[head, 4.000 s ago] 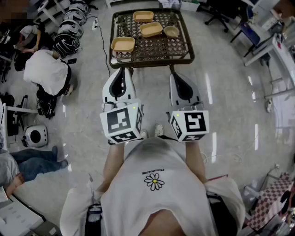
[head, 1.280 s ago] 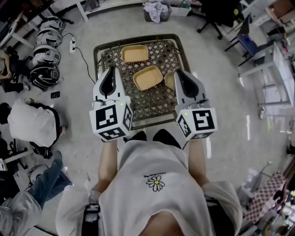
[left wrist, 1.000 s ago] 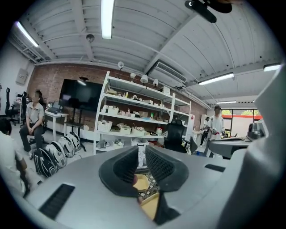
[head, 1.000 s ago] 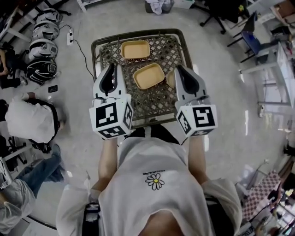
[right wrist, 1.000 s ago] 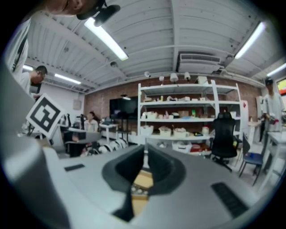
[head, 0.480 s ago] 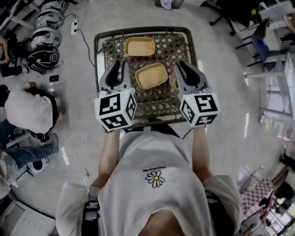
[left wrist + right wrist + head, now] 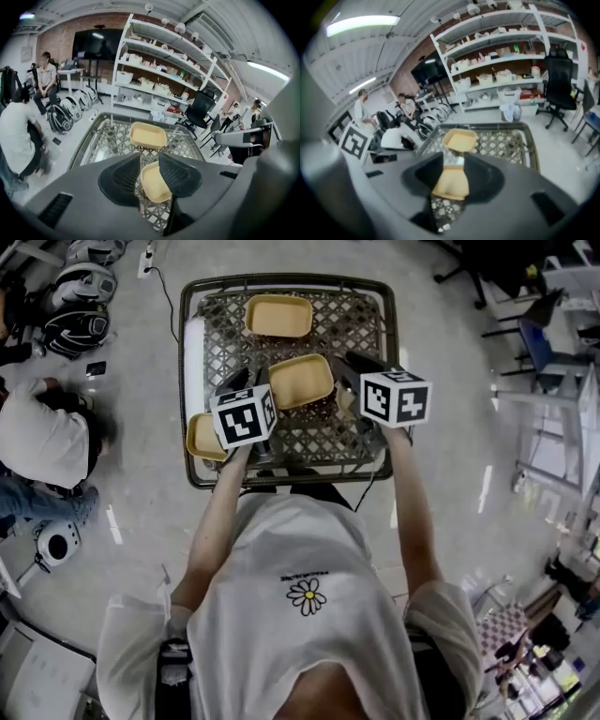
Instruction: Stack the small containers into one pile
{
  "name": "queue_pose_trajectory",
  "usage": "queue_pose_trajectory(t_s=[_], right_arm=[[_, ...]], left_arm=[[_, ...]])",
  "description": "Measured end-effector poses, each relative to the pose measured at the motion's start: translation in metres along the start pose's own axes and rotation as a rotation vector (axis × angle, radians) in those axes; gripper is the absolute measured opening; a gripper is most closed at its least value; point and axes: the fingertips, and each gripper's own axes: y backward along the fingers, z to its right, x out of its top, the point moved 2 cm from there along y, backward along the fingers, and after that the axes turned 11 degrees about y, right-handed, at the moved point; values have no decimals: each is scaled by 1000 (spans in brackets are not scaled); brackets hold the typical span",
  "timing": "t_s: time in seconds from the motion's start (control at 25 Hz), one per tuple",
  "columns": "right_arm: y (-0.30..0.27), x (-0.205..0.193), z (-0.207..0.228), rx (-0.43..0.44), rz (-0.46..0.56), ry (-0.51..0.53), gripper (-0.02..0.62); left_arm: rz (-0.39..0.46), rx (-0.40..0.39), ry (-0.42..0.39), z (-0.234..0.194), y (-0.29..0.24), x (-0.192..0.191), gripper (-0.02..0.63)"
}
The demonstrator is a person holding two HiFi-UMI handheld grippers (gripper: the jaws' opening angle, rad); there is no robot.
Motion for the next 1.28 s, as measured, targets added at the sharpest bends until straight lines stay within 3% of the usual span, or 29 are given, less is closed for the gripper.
queue_pose_trajectory(t_s=[0.24,0.56,0.76,0.96,1.28], right_arm=[[-64,-57,27,41,-280,-48,138],[-108,-102,46,43,-525,-35,138],[-122,-116,53,51,-599,-51,131],[-124,-130,57,42,-644,-65,89],[-128,-134,52,80,-648,-117,41]], left_arm=[[-249,138,161,-37,-48,-57,144],[-378,145,202,-42,-74,-85,133],[-425,153,213,-41,-88,-94,132],[-454,168,234,-42,-95,-102,75],[-447,160,249,-39,-95,-101,35]])
